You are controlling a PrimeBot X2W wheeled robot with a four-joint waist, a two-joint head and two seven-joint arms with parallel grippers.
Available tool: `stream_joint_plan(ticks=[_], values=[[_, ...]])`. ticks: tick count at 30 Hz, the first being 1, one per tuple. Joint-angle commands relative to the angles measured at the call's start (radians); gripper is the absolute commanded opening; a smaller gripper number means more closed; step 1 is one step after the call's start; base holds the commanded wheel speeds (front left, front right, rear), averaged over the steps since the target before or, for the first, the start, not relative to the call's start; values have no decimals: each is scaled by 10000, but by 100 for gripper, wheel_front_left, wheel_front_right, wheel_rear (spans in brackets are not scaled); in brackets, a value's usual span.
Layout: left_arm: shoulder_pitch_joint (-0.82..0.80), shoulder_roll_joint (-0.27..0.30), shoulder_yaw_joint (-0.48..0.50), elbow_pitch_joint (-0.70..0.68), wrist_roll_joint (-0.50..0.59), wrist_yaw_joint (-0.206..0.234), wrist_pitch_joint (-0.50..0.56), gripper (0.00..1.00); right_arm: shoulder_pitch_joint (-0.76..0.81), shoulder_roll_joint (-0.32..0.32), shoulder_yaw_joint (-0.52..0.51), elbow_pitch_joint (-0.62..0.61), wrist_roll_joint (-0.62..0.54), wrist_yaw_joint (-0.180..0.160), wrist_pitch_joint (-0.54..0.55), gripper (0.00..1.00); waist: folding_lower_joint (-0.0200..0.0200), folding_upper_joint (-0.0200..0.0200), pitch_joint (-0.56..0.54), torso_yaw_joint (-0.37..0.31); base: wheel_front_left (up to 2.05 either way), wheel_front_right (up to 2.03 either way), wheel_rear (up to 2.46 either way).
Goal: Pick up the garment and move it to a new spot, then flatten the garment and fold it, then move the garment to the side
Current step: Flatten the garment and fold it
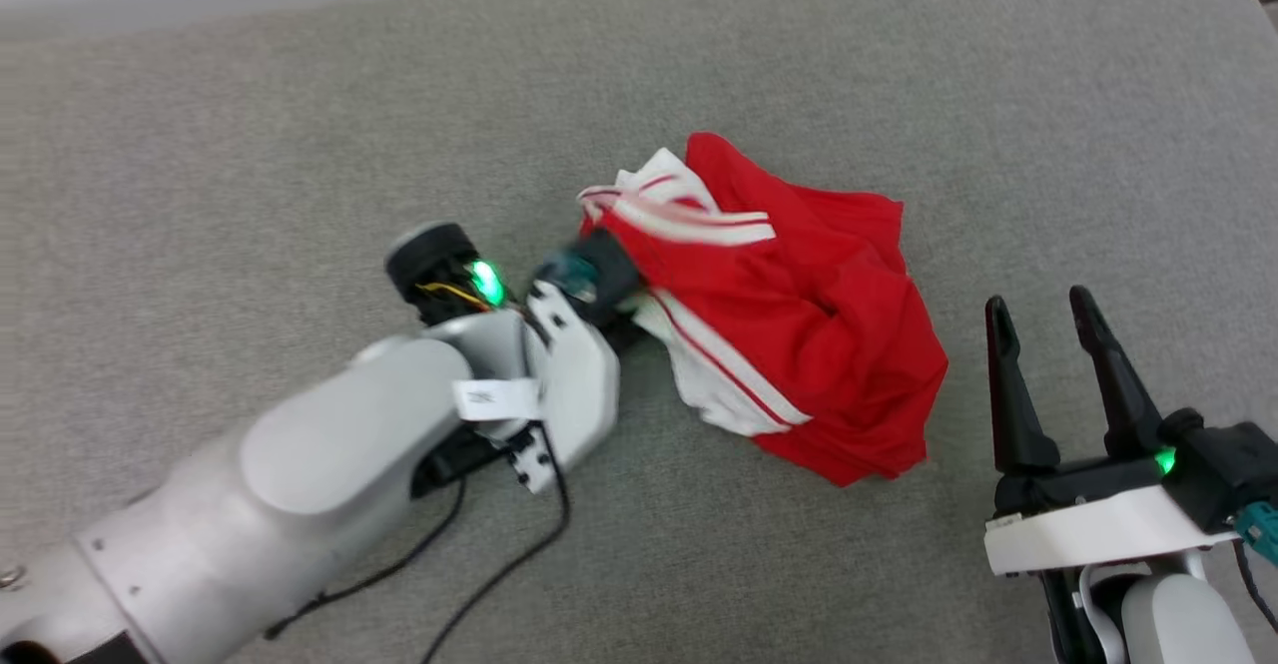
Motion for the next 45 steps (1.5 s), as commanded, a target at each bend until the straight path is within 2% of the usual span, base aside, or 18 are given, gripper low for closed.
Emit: stream_joint_plan(ticks=[1,9,19,23,28,29,30,33,36,42,45], values=[[107,116,99,-47,-36,81,-170,0,123,14,-32,8,-61,-7,-20,100,0,0,-242,229,0,0,0],[1724,1597,986,-1076,-681,1297,-1644,0,511,14,-112,49,-189,-7,-20,100,0,0,-857,963,0,0,0],[3876,3169,1591,-1181,-1771,2698,-2421,0,787,14,-96,86,-376,-7,-20,100,0,0,-1171,1535,0,0,0],[4546,3539,1669,-996,-2143,3154,-2479,0,864,14,-127,124,-445,-7,-20,100,0,0,-1212,1609,0,0,0],[5066,3439,1791,-741,-2552,3281,-2767,0,884,14,-210,195,-537,-7,-20,100,0,0,-1318,1734,0,0,0],[5132,3342,1833,-677,-2589,3352,-2911,30,887,14,-217,217,-568,-7,-20,100,0,0,-1373,1762,0,0,0],[5191,3229,1887,-624,-2622,3415,-3093,100,885,14,-229,216,-601,-7,-20,100,0,0,-1432,1786,0,0,0],[5361,2967,2158,-572,-2611,3655,-3911,100,830,12,-278,169,-768,-7,-20,100,0,0,-1645,1852,0,0,0],[5546,2781,2447,-680,-2431,4088,-4797,100,633,-31,-434,41,-1023,-7,-20,100,0,0,-1865,1919,0,0,0],[6035,2453,3300,-1511,-1513,5234,-5390,100,-274,-998,-544,-440,-1414,-7,-20,100,0,0,-2174,2049,0,0,0],[6474,2070,4329,-2142,-494,5587,-5413,100,-927,-1716,-373,-367,-1394,-7,-20,100,0,0,-2239,2137,0,0,0]])
